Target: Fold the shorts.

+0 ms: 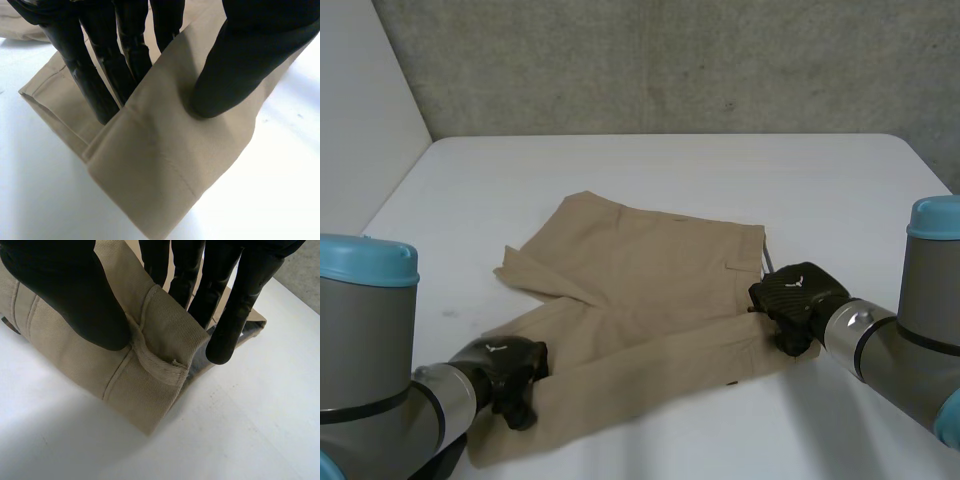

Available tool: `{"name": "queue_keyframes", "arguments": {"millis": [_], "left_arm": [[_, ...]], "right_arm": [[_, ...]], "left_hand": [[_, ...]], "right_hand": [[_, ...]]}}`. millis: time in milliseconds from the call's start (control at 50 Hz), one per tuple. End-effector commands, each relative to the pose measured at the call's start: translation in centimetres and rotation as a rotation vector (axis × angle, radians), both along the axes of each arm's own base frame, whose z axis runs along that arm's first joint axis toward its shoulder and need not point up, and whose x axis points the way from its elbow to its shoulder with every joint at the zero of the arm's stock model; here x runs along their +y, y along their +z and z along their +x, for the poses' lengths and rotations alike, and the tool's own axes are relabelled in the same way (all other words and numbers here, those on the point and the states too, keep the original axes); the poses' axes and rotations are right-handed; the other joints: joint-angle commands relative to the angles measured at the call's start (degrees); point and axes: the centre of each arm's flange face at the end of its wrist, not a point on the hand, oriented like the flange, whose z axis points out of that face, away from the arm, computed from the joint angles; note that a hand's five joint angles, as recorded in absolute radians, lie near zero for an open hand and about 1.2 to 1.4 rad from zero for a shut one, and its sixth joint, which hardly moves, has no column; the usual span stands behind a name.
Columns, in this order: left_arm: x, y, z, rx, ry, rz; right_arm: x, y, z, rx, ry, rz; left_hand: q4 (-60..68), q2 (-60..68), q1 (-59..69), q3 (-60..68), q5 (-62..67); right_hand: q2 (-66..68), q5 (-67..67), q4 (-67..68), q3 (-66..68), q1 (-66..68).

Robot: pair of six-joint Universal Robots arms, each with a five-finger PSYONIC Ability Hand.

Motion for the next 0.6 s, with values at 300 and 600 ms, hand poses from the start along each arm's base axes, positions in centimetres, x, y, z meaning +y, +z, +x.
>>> {"name": "queue_keyframes", "arguments": {"millis": [300, 600], "left_arm": [[7.8, 9.4, 2.5, -0.176, -0.325, -0.158], [2.0, 9.4, 1.6, -0.140, -0.293, -0.253]], "right_arm": [[6.3, 5.5, -3.8, 0.288, 0.164, -0.046], [5.5, 6.1, -5.2, 0.250, 0.240, -0.034]], "left_hand": [[30.62, 29.45, 27.55, 30.81, 30.90], [30.62, 29.45, 27.55, 30.81, 30.90]], "right_hand": [[12.87, 15.22, 11.64, 12.17, 25.54], [12.87, 15.22, 11.64, 12.17, 25.54]]}}
